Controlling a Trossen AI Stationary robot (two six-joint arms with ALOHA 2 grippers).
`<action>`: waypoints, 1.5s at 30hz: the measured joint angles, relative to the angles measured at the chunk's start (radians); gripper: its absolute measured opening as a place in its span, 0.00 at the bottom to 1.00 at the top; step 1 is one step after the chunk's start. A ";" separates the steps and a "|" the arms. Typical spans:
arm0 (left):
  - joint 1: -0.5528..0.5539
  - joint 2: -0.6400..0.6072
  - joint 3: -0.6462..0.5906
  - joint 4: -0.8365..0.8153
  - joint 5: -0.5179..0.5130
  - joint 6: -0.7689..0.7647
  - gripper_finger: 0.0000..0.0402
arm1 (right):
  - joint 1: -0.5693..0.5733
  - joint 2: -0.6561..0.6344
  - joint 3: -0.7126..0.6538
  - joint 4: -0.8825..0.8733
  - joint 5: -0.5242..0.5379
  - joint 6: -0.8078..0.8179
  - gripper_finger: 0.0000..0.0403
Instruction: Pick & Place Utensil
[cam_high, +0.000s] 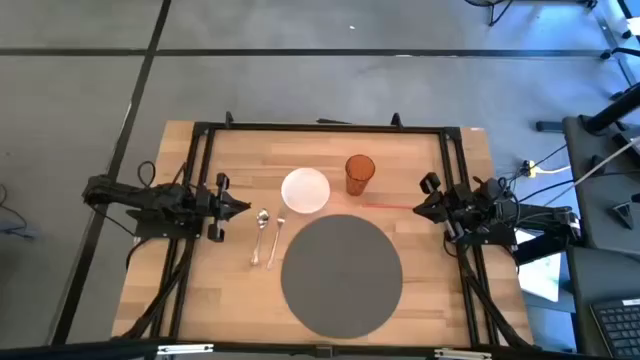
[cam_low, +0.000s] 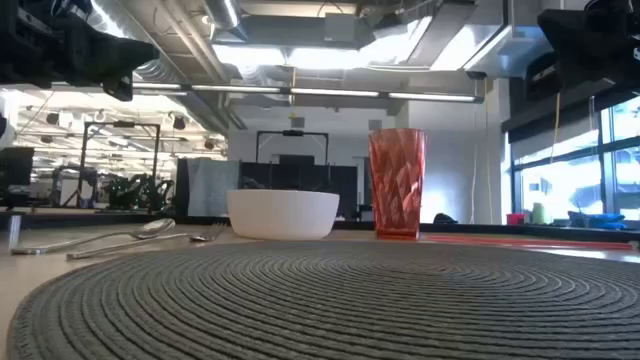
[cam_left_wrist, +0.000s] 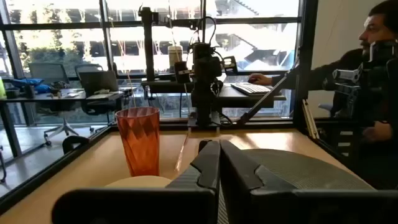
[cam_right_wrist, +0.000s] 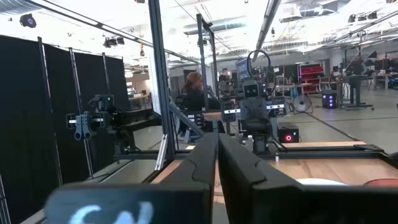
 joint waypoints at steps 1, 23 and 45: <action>0.000 0.000 0.000 0.000 0.000 0.000 0.01 | 0.000 0.000 0.000 0.000 0.000 0.000 0.05; 0.000 0.000 0.000 0.000 0.000 0.000 0.02 | 0.000 0.000 0.000 0.000 0.000 0.000 0.05; 0.000 0.000 0.000 0.000 0.000 0.000 0.02 | 0.000 0.000 0.000 0.000 0.000 0.000 0.05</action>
